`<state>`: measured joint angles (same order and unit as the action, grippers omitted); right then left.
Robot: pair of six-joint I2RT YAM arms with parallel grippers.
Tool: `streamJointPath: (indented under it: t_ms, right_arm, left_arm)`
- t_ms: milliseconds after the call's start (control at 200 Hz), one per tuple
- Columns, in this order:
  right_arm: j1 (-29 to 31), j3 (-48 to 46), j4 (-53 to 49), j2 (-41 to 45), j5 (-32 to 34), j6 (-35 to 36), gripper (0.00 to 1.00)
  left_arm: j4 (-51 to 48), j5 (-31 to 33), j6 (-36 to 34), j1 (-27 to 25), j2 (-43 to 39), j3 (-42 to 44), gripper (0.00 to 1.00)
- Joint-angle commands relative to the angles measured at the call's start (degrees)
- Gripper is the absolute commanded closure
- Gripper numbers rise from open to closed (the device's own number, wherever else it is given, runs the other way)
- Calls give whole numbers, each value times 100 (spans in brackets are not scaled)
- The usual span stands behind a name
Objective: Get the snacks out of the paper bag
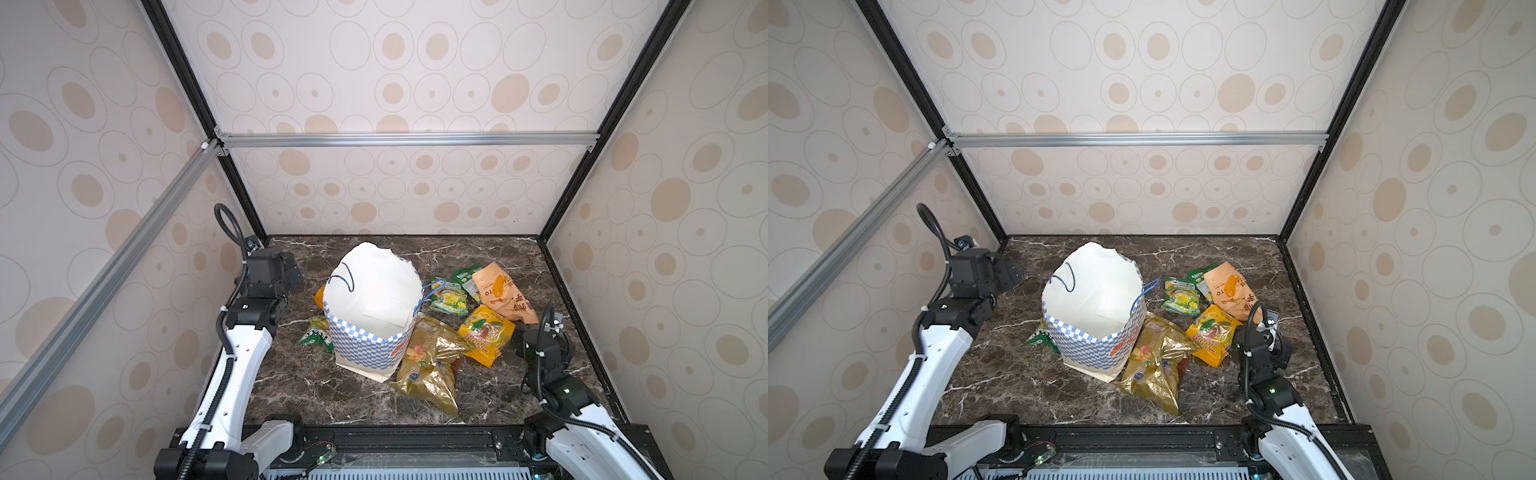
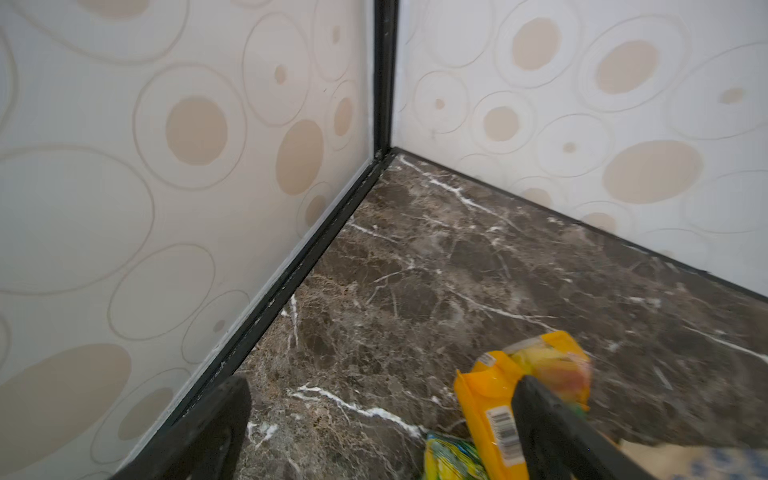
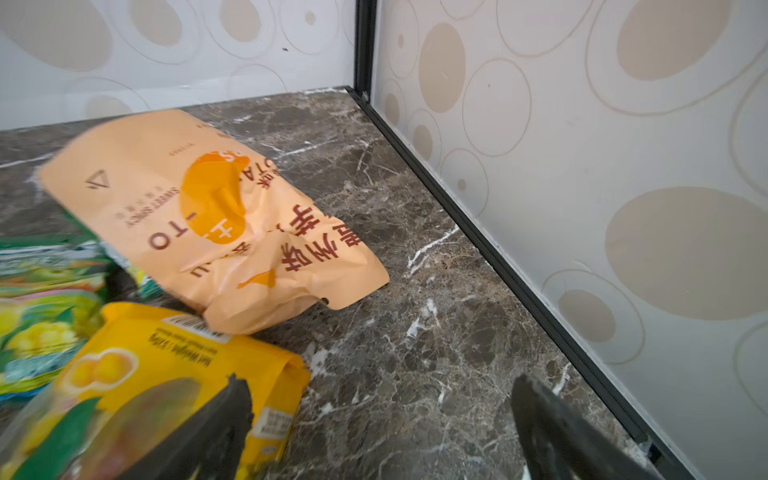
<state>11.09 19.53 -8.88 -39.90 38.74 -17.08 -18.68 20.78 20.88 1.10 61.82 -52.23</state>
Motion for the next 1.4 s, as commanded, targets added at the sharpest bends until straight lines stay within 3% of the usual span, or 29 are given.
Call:
streamJointPath:
  t_ms: [0,145,310,470,660,730,850,910,965,1015,1060,1110,1396]
  right_arm:
    - [-591,-106,1205,-955,-771,183,0]
    - [-877,-43,2339,-2077,-1320,588,0]
    - [-901,248,3488,-3107,-1751,907,0]
    - [-899,513,4675,-4132,-2100,1133,0]
    - [-770,451,5405,-4779,-2726,1578,0]
    - [-780,442,5418,-4784,-2727,1580,0]
    - [-776,426,5476,-4784,-2725,1588,0]
    - [-777,406,5496,-4789,-2719,1586,0]
    - [-773,412,5505,-4790,-2705,1600,0]
    - [-763,420,5507,-4799,-2684,1609,0]
    - [-734,413,5524,-4801,-2631,1617,0]
    - [-740,405,5519,-4791,-2627,1616,0]
    - [-735,397,5543,-4791,-2632,1615,0]
  left_arm:
    - [1382,401,-173,57,-368,848,2]
    - [3104,389,-269,57,-1050,2587,2]
    - [5461,-354,-767,57,-1368,4286,2]
    - [7561,-1032,-901,57,-492,5134,2]
    - [9385,-1431,-901,65,1208,4835,2]
    - [8487,-1916,-1375,44,1504,4191,2]
    - [9513,-1837,-1584,95,2381,4151,2]
    - [10371,-2180,-1717,93,3004,4187,2]
    - [9289,-1964,-1770,1,2731,3899,2]
    - [9898,-1919,-1807,-40,2932,4010,2]
    - [9509,-1846,-1807,-55,2777,3958,1]
    - [9826,-1822,-1816,-67,2885,4017,2]
    - [9593,-2078,-1993,-119,2876,3904,2]
